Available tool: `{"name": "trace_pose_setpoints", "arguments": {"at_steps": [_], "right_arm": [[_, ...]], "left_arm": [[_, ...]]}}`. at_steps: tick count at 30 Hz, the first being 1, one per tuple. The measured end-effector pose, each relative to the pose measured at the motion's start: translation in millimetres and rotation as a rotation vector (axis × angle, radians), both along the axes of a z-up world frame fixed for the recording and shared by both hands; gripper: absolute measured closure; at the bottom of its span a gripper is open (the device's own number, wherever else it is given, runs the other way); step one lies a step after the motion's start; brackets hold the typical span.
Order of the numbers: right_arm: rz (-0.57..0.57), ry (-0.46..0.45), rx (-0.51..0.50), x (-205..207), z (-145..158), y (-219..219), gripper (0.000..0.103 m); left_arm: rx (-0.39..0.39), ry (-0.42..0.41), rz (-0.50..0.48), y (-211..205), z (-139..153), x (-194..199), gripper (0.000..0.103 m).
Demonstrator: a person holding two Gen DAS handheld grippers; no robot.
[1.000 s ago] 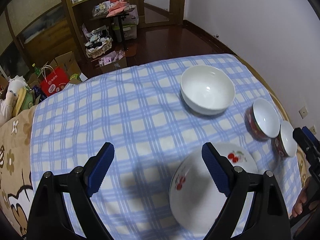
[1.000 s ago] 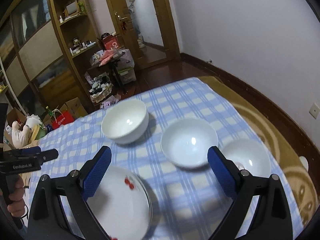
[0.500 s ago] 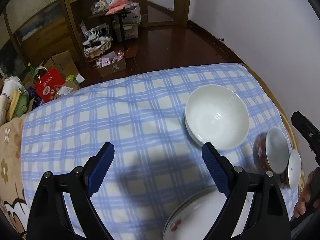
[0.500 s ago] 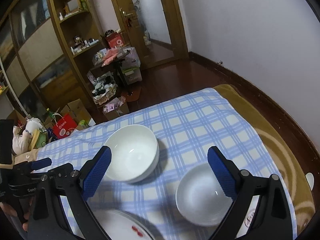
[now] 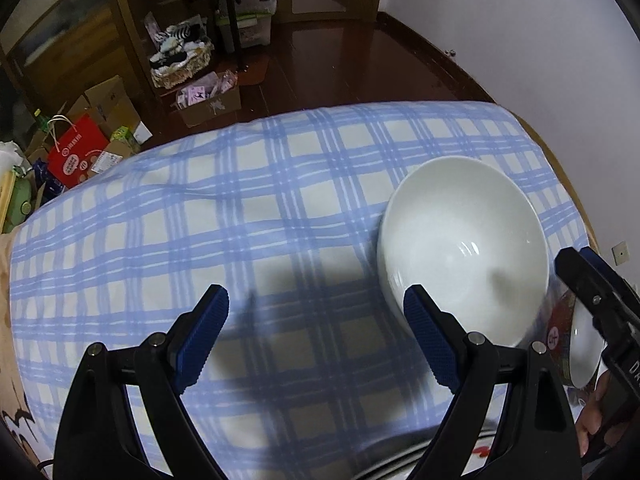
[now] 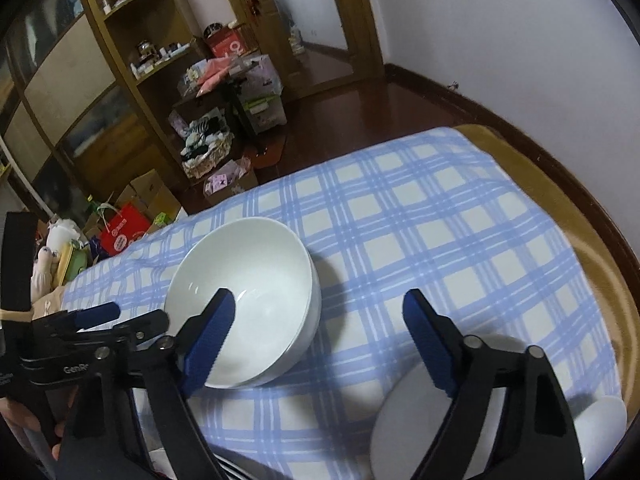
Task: Organize plates and bowls
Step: 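Move both open tools toward the white bowls, then grasp a white bowl rim with the right tool while the left tool grasps another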
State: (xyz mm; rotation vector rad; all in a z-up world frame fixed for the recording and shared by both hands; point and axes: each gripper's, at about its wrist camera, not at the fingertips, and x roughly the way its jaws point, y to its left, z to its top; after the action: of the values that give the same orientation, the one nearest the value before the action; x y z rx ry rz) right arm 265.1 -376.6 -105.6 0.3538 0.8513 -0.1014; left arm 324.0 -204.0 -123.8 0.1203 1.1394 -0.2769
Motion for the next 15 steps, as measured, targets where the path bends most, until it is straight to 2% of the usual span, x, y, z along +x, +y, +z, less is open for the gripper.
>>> {"name": "trace_pose_setpoints", "arguments": {"at_steps": [2,6,7,8,9,14,15], "right_arm": [[0.011,0.009,-0.011,3,-3,2,0.027],[0.029,0.029,0.021,7,-10,1,0.055],[0.031,0.038,0.029,7,-12,1,0.063],[0.032,0.046,0.034,8,-14,1,0.066],[0.034,0.056,0.04,9,-17,2,0.072],[0.065,0.059,0.075,8,-20,6,0.085],[0.07,0.061,0.061,8,-20,9,0.085]], "left_arm": [[0.004,0.018,-0.007,-5,-8,3,0.015],[0.003,0.028,-0.024,-13,-18,5,0.021],[-0.004,0.027,-0.028,-14,-19,4,0.028],[-0.018,0.031,-0.03,-15,-20,5,0.033],[-0.047,0.038,-0.031,-14,-21,5,0.044],[-0.143,0.086,-0.034,-14,-24,5,0.08],[-0.14,0.084,-0.045,-15,-23,4,0.083]]}}
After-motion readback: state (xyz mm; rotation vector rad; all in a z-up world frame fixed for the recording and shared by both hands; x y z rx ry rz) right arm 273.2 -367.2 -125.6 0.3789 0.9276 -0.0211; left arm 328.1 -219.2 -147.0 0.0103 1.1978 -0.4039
